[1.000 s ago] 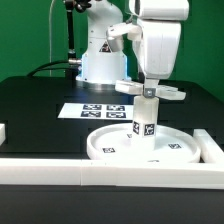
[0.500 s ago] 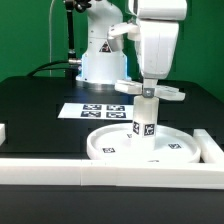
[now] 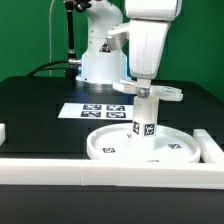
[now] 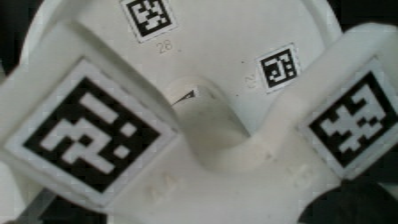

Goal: Assemble round table

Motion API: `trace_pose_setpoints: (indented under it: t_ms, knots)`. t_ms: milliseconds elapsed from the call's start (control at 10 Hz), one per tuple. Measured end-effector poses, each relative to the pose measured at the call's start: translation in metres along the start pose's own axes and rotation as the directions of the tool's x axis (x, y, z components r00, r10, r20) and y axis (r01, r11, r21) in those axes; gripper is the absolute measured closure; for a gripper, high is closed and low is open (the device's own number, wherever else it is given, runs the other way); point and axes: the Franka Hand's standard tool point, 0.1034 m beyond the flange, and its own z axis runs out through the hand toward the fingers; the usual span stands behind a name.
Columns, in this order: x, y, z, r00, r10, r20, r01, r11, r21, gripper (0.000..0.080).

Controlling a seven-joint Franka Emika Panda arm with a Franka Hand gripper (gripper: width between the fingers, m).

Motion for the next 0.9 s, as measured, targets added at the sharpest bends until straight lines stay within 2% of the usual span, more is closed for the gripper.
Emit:
trace_pose_setpoints:
  t_ms: [700, 900]
  knots:
    - [0.0021, -0.0011, 0.0003, 0.998, 0.064, 0.001, -0.064, 0.998, 0.002, 0.0150]
    - [0.0010, -0.0007, -0.0037, 0.990, 0.144, -0.003, -0.144, 0.990, -0.004, 0.0150]
